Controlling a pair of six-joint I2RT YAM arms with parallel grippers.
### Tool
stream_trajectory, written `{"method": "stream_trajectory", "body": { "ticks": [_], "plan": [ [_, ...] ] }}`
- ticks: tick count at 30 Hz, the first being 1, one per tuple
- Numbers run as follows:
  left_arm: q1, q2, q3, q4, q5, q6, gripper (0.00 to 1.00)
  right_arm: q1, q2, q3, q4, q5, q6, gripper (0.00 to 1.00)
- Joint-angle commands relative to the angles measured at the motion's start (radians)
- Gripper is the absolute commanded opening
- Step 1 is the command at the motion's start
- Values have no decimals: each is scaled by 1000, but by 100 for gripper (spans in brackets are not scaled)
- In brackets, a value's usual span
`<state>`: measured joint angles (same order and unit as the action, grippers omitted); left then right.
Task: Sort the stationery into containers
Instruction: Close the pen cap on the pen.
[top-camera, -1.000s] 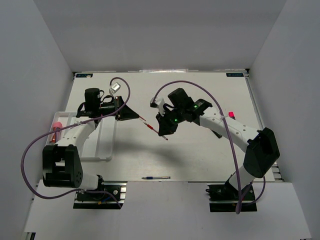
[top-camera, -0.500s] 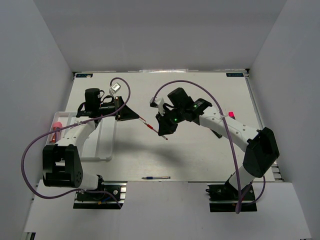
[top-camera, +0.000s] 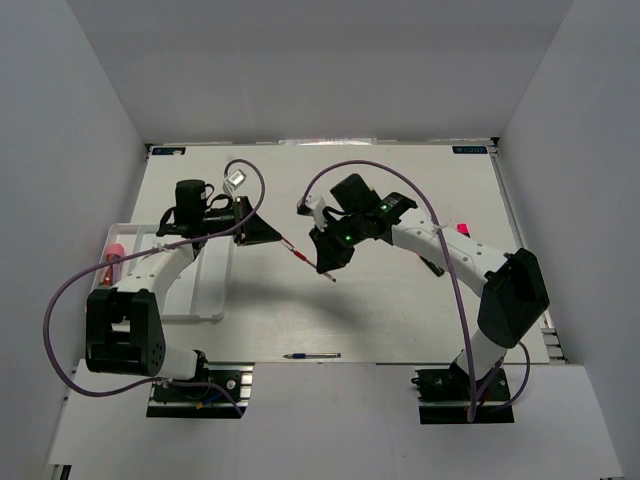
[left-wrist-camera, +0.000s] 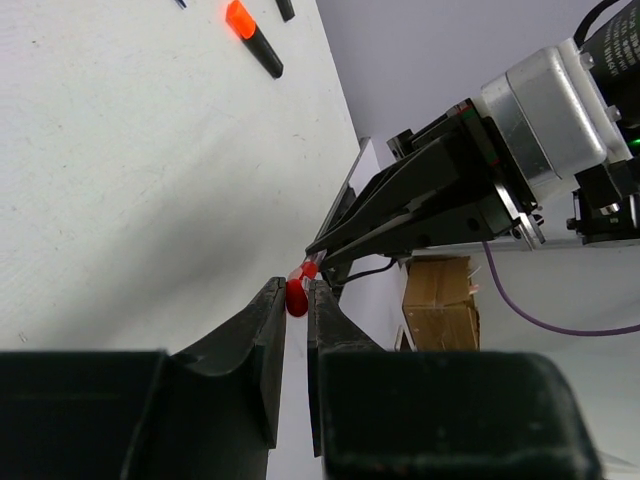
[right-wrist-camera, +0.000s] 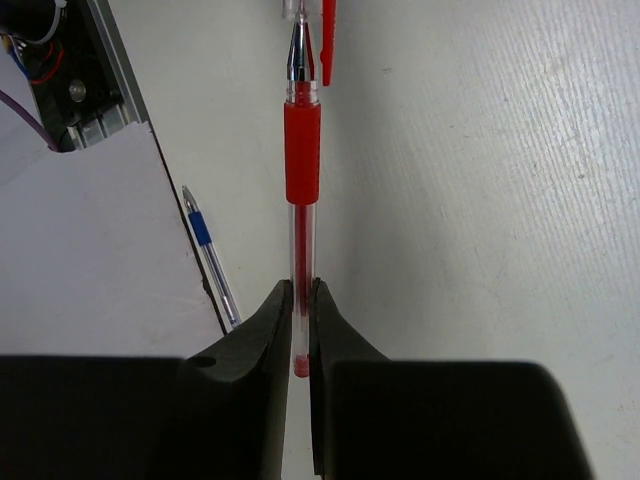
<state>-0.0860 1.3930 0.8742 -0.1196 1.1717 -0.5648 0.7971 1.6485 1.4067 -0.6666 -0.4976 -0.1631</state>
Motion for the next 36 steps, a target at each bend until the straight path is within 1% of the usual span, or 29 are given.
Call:
{"method": "stream_trajectory", "body": {
  "ticks": [1, 7, 10, 12, 13, 15, 16, 17, 18, 22, 25, 27, 31, 36],
  "plan": [
    [-35, -32, -26, -15, 11, 17, 0, 2, 14, 83, 59, -32, 11, 0],
    [-44, -35, -29, -28, 2, 31, 0, 2, 11, 94, 62, -29, 19, 0],
    [-44, -28, 0, -77, -12, 83, 0, -1, -1, 72, 64, -15, 19, 0],
    [-44, -29, 3, -81, -11, 83, 0, -1, -10, 54, 70, -10, 19, 0],
    [-44, -31, 2, -74, 2, 50, 0, -2, -15, 48, 70, -10, 19, 0],
    [-44, -34, -52, 47, 31, -28, 0, 4, -16, 46, 73, -7, 16, 0],
    [-44, -43, -76, 96, 52, -115, 0, 1, -10, 51, 73, -6, 17, 0],
    [-44, -48, -113, 174, 52, -147, 0, 2, -4, 67, 70, -7, 16, 0],
    [-44, -52, -125, 178, 48, -155, 0, 1, 8, 77, 61, -9, 17, 0],
    [-54, -63, -135, 97, 16, -100, 0, 5, 33, 113, 58, -27, 27, 0],
    [-75, -71, -141, 77, 6, -87, 0, 5, 51, 135, 55, -35, 31, 0],
    [-84, -71, -150, 83, 5, -95, 0, 7, 60, 147, 55, -39, 30, 0],
    [-104, -60, -173, 164, 11, -152, 0, 11, 73, 159, 53, -38, 33, 0],
    [-132, -38, -175, 163, 6, -146, 0, 8, 79, 173, 55, -38, 33, 0]
  ]
}}
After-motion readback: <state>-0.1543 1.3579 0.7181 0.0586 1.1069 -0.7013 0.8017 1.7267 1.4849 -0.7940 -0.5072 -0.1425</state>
